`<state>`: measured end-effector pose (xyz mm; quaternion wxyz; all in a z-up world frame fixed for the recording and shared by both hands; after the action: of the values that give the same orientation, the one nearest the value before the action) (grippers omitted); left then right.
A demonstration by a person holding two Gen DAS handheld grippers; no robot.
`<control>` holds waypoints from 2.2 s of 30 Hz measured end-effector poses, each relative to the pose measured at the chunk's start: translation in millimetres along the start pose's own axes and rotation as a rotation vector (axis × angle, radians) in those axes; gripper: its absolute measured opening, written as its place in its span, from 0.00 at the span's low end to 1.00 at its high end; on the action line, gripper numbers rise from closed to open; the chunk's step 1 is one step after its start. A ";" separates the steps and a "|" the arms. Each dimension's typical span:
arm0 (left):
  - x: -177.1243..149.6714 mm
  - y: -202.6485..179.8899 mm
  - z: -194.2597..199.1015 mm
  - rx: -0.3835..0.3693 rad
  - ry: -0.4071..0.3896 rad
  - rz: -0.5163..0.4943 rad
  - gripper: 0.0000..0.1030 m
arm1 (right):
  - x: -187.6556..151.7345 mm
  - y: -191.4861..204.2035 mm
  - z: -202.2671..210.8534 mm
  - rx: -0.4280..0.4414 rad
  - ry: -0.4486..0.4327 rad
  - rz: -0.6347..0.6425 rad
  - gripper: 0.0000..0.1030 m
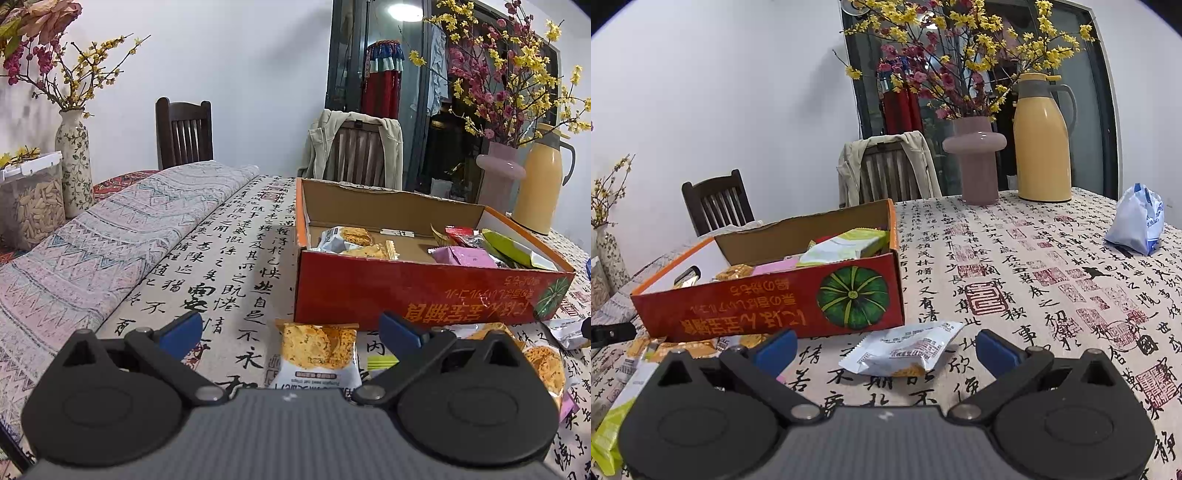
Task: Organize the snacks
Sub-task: 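Move the right gripper back to the pile onto a white packet, then grasp the gold-foil packet with the right gripper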
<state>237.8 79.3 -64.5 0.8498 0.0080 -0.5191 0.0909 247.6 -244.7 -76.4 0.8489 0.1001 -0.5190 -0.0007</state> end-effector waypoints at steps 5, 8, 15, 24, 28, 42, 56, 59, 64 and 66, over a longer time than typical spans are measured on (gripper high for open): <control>0.0 0.3 1.4 -0.007 -0.005 0.003 1.00 | -0.7 -1.4 -2.2 -0.011 0.012 -0.008 1.00; 0.1 1.8 1.7 -0.021 -0.005 0.015 1.00 | -1.7 -0.9 -4.7 -0.023 0.030 0.001 1.00; 0.3 4.6 0.1 -0.041 0.006 0.041 1.00 | 2.6 1.7 -18.5 -0.113 0.123 0.094 1.00; 0.7 7.7 0.1 -0.054 0.008 0.066 1.00 | 11.8 -10.5 -64.1 -0.169 0.285 0.042 1.00; 0.5 8.3 0.1 -0.055 0.009 0.069 1.00 | 4.3 -8.6 -76.0 -0.193 0.316 0.059 1.00; 0.5 8.4 0.5 -0.057 0.009 0.072 1.00 | 0.8 2.4 -56.9 -0.110 0.261 0.105 0.66; 0.4 8.6 0.4 -0.056 0.009 0.072 1.00 | 9.7 11.9 -5.0 -0.029 0.048 0.078 0.16; 0.2 8.8 -0.1 -0.054 0.010 0.072 1.00 | 6.4 16.4 2.2 -0.005 0.026 0.070 0.16; -0.5 8.7 -0.4 -0.050 0.010 0.072 1.00 | -6.1 25.4 -2.2 0.019 0.029 0.078 0.16; -0.7 8.9 -0.2 -0.049 0.010 0.072 1.00 | -6.8 26.4 -2.7 0.019 0.025 0.079 0.16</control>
<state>236.3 87.9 -66.0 0.8485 -0.0318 -0.5169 0.1085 244.1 -217.7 -79.1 0.8537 0.0877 -0.5118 0.0388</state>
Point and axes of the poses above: each gripper's, at about its wrist camera, not at the fingertips, and z roughly against the way its jaws point, y to its left, x to its top, the point moved 8 cm from there along -z, roughly the way its jaws point, and after that the axes turned 1 degree about z, right-handed, at the moved point
